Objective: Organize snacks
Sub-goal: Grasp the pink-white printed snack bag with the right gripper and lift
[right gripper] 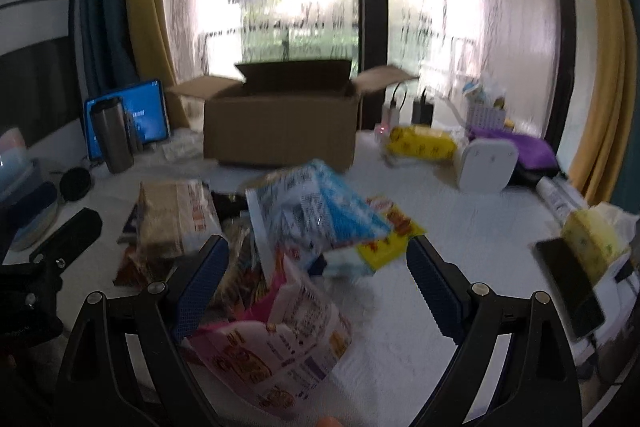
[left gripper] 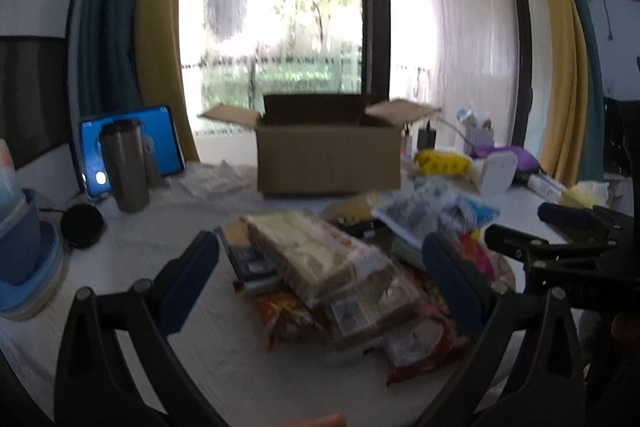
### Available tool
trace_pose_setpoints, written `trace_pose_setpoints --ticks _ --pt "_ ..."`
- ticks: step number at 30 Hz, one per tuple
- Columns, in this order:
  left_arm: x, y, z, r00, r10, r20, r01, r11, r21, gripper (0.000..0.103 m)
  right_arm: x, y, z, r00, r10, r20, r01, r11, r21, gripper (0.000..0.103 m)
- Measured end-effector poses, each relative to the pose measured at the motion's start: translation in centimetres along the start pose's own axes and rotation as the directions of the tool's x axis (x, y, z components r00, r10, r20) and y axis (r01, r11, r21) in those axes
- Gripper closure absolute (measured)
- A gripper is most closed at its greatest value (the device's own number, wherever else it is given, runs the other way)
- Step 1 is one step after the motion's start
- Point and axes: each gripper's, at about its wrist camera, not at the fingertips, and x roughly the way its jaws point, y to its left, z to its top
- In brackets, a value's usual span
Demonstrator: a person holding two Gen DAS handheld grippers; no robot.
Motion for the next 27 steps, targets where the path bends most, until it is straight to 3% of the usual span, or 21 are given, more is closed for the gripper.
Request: trace_pose_setpoints --ticks 4,9,15,19,24,27 --pt "1.8 -0.8 -1.4 0.995 -0.019 -0.096 0.02 1.0 0.005 0.001 2.1 -0.1 -1.4 0.995 0.034 -0.096 -0.034 0.999 -0.002 0.01" --pt "2.4 -2.0 -1.2 0.994 -0.014 -0.11 0.019 0.999 0.037 0.001 4.0 -0.7 -2.5 0.982 0.093 -0.167 -0.09 0.996 0.027 0.01" --pt "3.1 -3.4 -0.7 0.991 -0.007 -0.132 0.017 0.997 0.07 0.001 7.0 -1.5 -4.8 0.933 0.189 -0.307 -0.168 0.981 0.094 0.01" --pt "3.5 -4.6 -0.5 0.99 -0.001 -0.143 0.014 0.995 0.096 0.001 7.2 -2.1 -5.4 0.924 0.246 -0.292 -0.223 0.969 0.109 0.01" --pt "3.9 -6.5 0.3 0.99 -0.004 -0.142 0.023 0.991 0.134 0.001 6.8 -3.2 -5.0 0.915 0.3 -0.271 -0.284 0.954 0.096 0.032" --pt "4.3 -7.4 0.8 0.99 -0.009 -0.137 0.03 0.988 0.151 0.001 5.7 -4.4 -4.3 0.926 0.304 -0.223 -0.291 0.953 0.087 0.037"
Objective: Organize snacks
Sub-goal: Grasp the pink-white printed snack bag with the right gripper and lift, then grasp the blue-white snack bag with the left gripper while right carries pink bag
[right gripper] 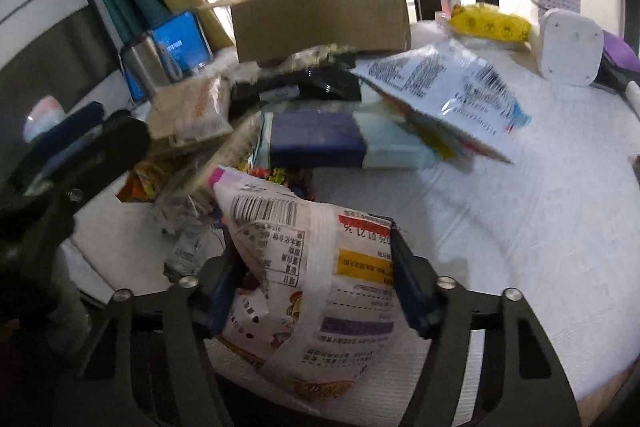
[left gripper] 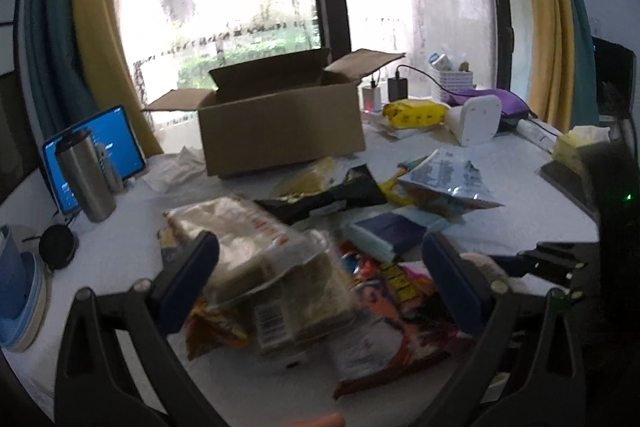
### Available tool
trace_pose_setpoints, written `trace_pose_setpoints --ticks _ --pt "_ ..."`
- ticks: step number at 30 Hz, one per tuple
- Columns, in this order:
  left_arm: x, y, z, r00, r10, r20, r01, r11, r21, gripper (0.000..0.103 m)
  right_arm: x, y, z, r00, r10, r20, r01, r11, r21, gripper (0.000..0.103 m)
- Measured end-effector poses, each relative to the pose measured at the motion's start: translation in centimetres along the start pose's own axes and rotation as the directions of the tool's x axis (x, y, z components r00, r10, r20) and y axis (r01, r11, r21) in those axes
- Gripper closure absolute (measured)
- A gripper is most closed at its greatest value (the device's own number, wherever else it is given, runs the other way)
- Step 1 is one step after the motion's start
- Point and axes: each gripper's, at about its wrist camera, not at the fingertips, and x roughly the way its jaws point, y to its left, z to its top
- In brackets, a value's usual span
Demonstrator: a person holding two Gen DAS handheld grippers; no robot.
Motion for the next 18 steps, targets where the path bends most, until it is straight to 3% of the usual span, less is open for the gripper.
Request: trace_pose_setpoints --ticks 9,18 --pt "1.7 -2.9 2.8 0.999 -0.047 0.011 0.046 0.998 0.042 0.001 -4.5 -4.4 2.1 0.982 -0.106 0.155 0.1 0.994 0.044 0.038" --pt "6.9 -7.2 6.6 0.985 -0.156 -0.073 0.161 0.984 0.07 0.001 -5.4 -9.6 3.3 0.939 -0.295 0.177 0.283 0.955 0.09 0.038"
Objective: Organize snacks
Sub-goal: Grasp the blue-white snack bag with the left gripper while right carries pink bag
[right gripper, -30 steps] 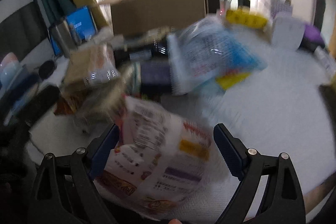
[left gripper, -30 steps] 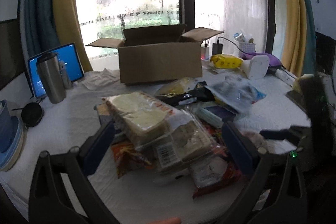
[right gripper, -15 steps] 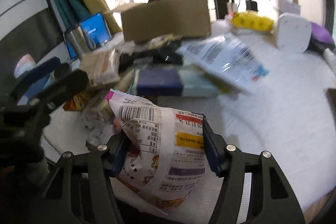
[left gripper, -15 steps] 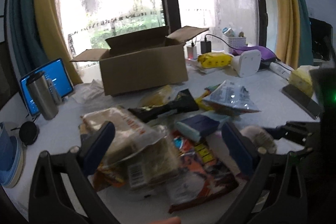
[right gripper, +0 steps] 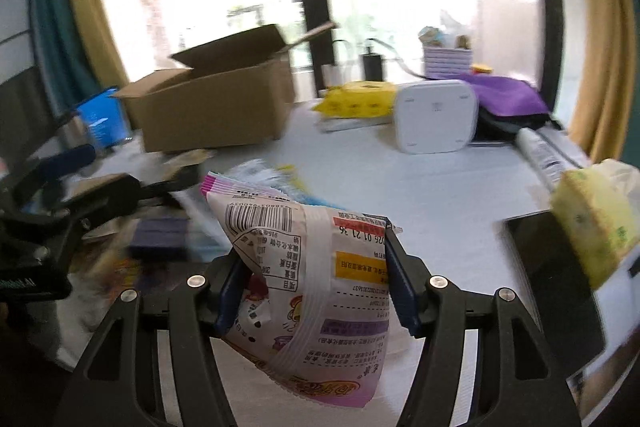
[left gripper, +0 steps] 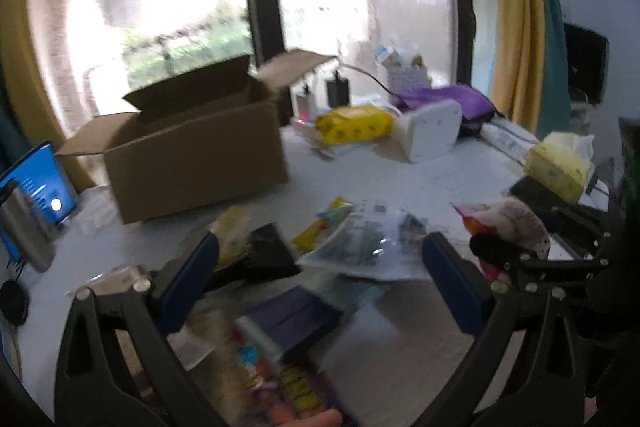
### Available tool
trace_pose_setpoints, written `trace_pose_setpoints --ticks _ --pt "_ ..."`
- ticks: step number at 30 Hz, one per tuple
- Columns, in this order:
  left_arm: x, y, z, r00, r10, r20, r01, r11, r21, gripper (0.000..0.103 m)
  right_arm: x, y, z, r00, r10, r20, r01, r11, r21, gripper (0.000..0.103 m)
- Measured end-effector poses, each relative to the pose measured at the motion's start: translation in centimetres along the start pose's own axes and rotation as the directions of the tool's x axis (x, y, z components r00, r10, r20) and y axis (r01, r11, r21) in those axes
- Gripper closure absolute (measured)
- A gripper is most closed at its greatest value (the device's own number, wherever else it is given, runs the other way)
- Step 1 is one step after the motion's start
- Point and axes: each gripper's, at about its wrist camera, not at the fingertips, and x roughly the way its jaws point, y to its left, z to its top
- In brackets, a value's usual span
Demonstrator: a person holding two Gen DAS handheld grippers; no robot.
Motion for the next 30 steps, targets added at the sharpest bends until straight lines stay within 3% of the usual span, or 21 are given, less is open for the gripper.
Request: trace_pose_setpoints --ticks 4,11,15,17,22,26,30 --pt "3.4 -1.6 1.1 0.995 -0.06 -0.078 0.062 0.998 0.016 0.001 0.9 -2.0 0.3 0.999 -0.047 -0.022 0.047 0.999 0.025 0.038" --pt "8.0 -3.8 1.5 0.976 -0.097 -0.195 0.107 0.994 0.038 0.001 2.6 -4.1 0.0 0.993 -0.08 -0.089 0.086 0.994 0.06 0.038" --pt "10.8 -3.9 0.9 0.946 -0.118 -0.302 0.128 0.992 0.011 0.002 4.0 -5.0 -0.5 0.988 -0.044 -0.147 0.059 0.993 0.1 0.032" --pt "11.6 -3.6 0.5 0.929 -0.147 -0.338 0.15 0.989 -0.018 0.013 4.7 -5.2 -0.9 0.984 -0.034 -0.172 0.054 0.992 0.114 0.027" --pt "11.3 -4.1 0.3 0.931 -0.15 -0.332 0.163 0.986 0.013 0.019 5.2 -4.1 -1.4 0.982 -0.03 -0.186 0.043 0.997 0.067 0.027" --pt "10.7 -3.5 0.4 0.931 -0.182 -0.315 0.19 0.982 -0.006 0.025 5.0 -3.8 -1.0 0.984 -0.019 -0.179 0.031 0.998 0.063 0.033" --pt "8.9 -2.2 1.4 0.948 -0.191 -0.256 0.192 0.981 -0.023 0.028 4.6 -3.4 0.1 0.989 -0.017 -0.149 0.027 0.998 0.061 0.034"
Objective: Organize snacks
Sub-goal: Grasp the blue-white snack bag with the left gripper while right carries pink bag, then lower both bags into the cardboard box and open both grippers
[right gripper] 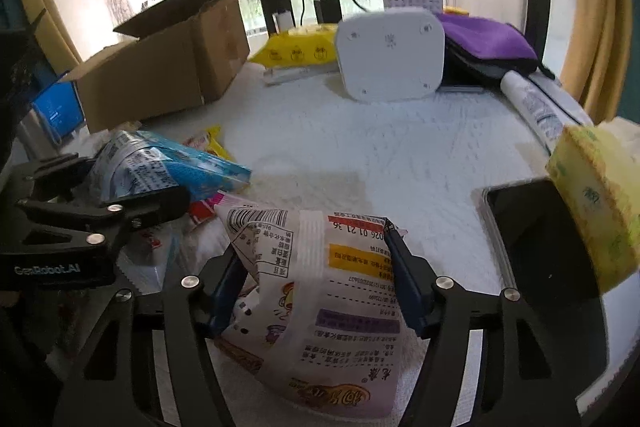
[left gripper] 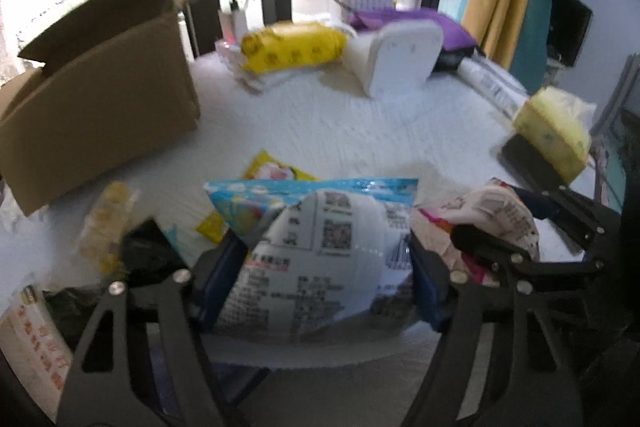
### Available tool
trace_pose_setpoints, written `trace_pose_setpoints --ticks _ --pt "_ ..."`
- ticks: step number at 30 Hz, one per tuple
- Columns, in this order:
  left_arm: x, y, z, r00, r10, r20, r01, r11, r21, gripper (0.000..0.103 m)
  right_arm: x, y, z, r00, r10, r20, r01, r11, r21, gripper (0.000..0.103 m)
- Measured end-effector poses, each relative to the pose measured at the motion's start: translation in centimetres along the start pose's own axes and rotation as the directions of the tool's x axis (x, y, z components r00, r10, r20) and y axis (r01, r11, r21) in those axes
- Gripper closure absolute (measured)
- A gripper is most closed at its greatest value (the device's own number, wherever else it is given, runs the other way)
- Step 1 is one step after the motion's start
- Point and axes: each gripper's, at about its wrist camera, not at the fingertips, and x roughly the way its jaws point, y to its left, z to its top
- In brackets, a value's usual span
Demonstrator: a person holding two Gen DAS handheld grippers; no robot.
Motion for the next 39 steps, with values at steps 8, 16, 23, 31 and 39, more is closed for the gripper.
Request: trace_pose_setpoints --ticks 8,16,23,31,39 --pt "-4.6 3.7 0.1 0.992 0.04 0.122 -0.033 0.998 -0.057 0.029 -0.8 4.1 3.2 0.995 0.061 0.076 -0.054 0.994 -0.092 0.034" --pt "-8.4 10.0 -0.1 0.97 0.128 0.206 -0.099 0.984 -0.147 0.028 -0.4 9.6 7.5 0.982 0.147 0.119 -0.118 0.968 -0.221 0.034" --pt "-11.4 16.0 1.2 0.937 0.202 0.285 -0.15 0.97 -0.192 0.028 0.3 13.4 11.6 0.966 0.204 0.156 -0.149 0.94 -0.305 0.034" --pt "-12.0 21.6 4.5 0.915 0.231 0.33 -0.161 0.961 -0.227 0.028 2.1 16.0 17.4 0.952 0.238 0.192 -0.164 0.928 -0.336 0.034" --pt "-8.3 28.5 8.6 0.944 0.181 0.276 -0.097 0.952 -0.29 0.027 6.6 16.5 23.0 0.955 0.248 0.161 -0.2 0.943 -0.267 0.034"
